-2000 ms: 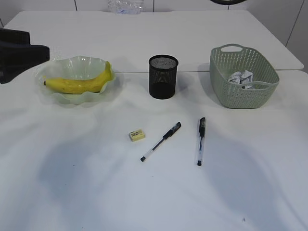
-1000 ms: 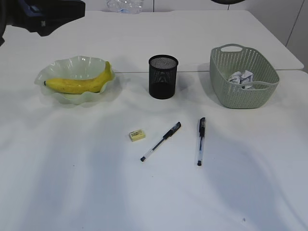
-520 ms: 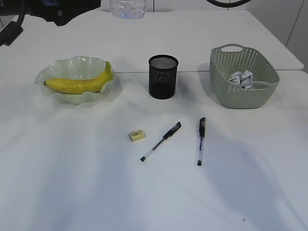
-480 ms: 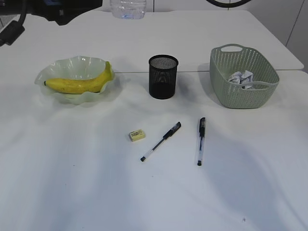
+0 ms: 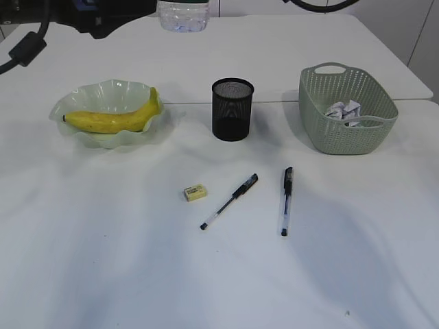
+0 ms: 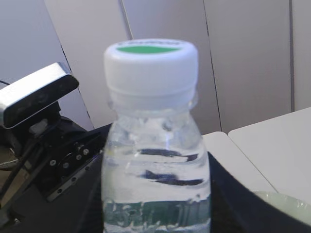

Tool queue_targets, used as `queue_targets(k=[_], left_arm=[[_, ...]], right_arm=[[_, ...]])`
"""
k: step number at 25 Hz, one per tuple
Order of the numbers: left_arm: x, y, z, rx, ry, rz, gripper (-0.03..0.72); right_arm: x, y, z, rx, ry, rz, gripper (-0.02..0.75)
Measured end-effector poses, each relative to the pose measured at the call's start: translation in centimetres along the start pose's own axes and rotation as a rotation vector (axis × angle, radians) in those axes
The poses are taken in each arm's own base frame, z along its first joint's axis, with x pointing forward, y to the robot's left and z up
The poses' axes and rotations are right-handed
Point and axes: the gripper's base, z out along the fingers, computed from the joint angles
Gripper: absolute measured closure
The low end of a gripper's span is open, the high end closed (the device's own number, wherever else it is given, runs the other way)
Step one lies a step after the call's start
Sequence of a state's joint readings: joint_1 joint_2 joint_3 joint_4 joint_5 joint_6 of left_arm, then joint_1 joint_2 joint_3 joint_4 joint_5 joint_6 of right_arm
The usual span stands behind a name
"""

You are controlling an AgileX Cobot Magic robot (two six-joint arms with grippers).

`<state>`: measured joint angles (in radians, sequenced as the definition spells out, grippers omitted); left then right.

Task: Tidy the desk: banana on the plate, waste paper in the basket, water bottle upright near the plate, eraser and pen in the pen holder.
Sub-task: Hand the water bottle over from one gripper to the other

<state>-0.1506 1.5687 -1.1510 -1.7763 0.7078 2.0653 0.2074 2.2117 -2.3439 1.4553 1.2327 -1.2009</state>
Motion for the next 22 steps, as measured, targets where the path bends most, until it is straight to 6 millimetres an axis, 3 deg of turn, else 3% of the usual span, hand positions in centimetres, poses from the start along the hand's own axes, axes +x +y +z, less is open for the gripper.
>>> queue_targets(k=[6,22], left_arm=[[-0.2,-0.3,0.0,0.035,-0.018,-0.024,0.097],[-0.4,-0.7,0.0,0.082,-0.038,-0.073,0.097]], right_arm=[[-0.8,2.0,1.5,-0.035,0.034,-0.031,0.384],[-0.6,3.9,4.4,-0.094,0.050,-0.018,0.384]])
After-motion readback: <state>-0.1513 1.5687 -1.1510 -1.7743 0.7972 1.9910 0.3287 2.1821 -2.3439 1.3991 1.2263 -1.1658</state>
